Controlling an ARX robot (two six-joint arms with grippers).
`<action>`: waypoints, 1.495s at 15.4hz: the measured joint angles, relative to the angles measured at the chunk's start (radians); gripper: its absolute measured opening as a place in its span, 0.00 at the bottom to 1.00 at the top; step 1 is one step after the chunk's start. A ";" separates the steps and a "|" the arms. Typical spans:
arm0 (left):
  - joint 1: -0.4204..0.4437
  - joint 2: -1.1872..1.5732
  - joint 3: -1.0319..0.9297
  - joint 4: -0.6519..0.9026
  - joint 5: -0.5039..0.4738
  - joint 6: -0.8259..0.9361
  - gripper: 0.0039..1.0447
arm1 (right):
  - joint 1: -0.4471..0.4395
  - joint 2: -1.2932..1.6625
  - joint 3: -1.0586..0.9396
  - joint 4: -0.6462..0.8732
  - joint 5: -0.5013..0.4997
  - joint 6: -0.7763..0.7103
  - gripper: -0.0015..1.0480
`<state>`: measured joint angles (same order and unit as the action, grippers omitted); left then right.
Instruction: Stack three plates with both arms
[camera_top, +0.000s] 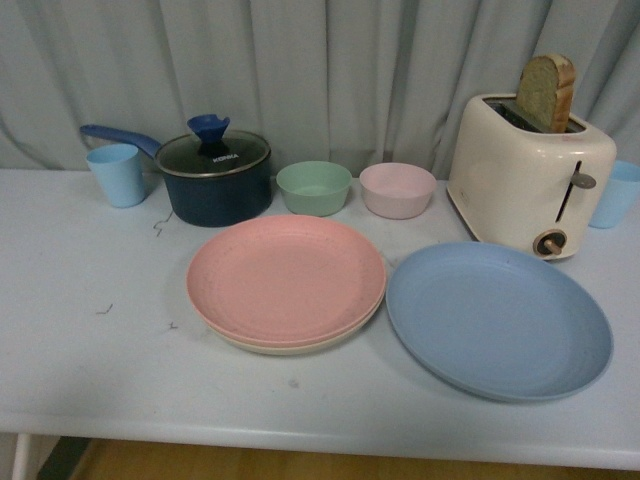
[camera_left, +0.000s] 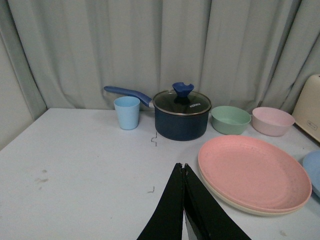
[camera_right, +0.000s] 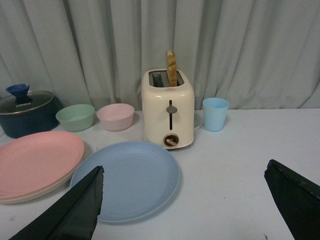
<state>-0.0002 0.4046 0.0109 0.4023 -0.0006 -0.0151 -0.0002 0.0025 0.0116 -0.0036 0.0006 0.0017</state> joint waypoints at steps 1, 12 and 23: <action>0.000 -0.034 0.000 -0.032 0.000 0.000 0.01 | 0.000 0.000 0.000 0.000 0.000 0.000 0.94; 0.000 -0.382 0.001 -0.415 0.000 0.000 0.01 | 0.000 0.000 0.000 0.000 0.000 0.001 0.94; 0.000 -0.400 0.000 -0.406 0.000 0.002 0.95 | -0.311 0.830 0.139 0.759 -0.368 0.256 0.94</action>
<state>-0.0002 0.0048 0.0113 -0.0032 -0.0006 -0.0135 -0.3111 0.8326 0.1505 0.7555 -0.3672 0.2573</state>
